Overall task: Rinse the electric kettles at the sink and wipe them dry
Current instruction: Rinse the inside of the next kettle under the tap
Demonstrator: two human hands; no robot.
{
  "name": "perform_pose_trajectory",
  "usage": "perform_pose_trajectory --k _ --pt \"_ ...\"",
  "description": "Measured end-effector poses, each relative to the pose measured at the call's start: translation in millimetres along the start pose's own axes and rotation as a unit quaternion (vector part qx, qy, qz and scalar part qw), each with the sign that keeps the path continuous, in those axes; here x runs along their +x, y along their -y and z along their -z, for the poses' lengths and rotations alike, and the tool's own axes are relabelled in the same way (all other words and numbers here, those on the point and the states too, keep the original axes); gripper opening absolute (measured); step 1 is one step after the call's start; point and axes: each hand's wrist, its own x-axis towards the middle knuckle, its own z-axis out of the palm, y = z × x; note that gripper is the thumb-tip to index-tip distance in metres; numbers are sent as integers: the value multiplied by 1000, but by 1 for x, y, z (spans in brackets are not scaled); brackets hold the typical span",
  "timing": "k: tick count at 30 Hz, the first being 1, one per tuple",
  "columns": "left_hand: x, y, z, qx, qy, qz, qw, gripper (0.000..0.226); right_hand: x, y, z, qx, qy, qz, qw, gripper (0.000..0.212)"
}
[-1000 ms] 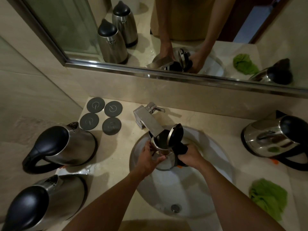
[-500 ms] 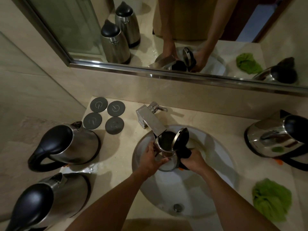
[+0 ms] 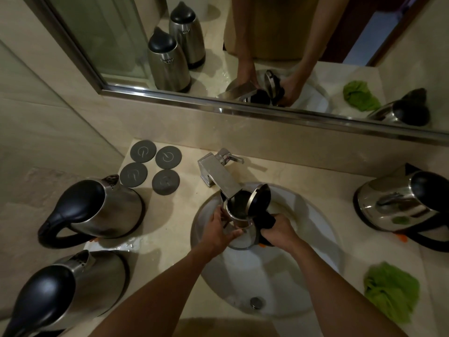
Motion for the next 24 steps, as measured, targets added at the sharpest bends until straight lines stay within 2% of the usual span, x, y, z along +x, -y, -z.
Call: perform_pose_trajectory --k 20,24 --pt "-9 -1 7 -23 8 -6 1000 85 4 -1 -4 -30 12 4 999 4" --pt "-10 -2 6 -20 4 -10 1000 83 1 0 -4 -24 17 3 1000 9"
